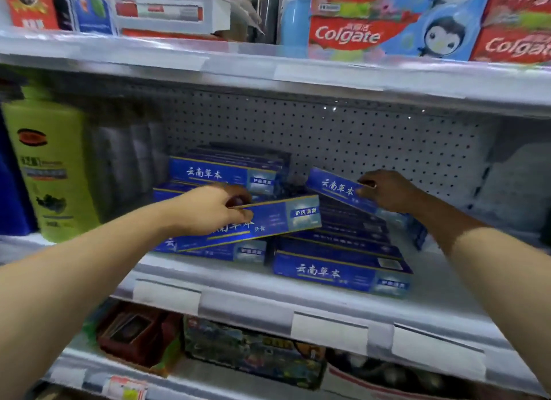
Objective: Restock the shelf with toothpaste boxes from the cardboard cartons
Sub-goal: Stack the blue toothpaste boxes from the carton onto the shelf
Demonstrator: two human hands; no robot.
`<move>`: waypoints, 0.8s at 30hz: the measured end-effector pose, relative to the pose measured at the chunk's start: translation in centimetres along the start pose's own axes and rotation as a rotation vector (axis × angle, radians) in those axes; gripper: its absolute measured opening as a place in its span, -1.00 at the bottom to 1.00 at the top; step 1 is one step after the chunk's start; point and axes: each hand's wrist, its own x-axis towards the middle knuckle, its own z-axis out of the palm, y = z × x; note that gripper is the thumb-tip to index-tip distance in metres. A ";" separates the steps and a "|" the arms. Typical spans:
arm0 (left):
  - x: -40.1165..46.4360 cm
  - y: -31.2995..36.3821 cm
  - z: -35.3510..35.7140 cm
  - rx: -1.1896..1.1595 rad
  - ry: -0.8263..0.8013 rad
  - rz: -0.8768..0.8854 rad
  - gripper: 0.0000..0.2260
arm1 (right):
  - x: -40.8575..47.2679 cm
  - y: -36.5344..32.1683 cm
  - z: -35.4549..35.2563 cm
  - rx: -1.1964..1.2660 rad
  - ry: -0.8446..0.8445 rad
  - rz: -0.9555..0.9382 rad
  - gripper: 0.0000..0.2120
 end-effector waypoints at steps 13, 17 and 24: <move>3.1 0.9 1.9 -0.005 0.031 -0.030 -0.81 | 10.1 4.6 4.2 -0.100 -0.027 -0.065 -0.65; 3.4 1.5 2.2 0.008 0.032 -0.014 -0.81 | 10.6 5.3 5.3 -0.137 -0.001 -0.054 -0.65; 5.8 4.2 2.9 0.017 -0.014 0.081 -0.83 | 7.8 6.6 2.6 -0.053 -0.019 0.040 -0.30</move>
